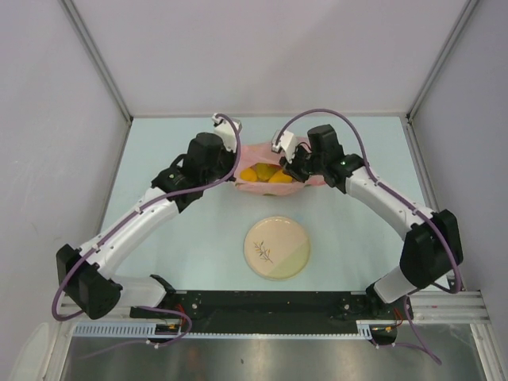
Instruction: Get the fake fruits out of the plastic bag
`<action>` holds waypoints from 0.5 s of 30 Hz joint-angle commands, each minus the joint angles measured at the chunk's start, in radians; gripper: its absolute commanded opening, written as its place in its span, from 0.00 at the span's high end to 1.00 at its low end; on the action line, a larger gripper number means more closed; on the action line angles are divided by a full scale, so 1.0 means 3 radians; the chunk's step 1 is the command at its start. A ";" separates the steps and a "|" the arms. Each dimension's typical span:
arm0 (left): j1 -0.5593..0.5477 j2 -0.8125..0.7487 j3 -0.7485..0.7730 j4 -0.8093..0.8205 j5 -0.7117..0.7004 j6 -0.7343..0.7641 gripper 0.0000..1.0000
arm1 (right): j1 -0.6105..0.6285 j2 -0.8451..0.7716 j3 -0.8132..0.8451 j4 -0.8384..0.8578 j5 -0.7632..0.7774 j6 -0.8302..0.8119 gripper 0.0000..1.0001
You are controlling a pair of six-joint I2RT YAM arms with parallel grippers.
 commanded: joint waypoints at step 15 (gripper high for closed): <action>0.0023 -0.0275 0.0290 0.0092 0.0497 0.0834 1.00 | -0.0081 0.1155 0.0681 0.0207 0.0186 -0.1090 0.72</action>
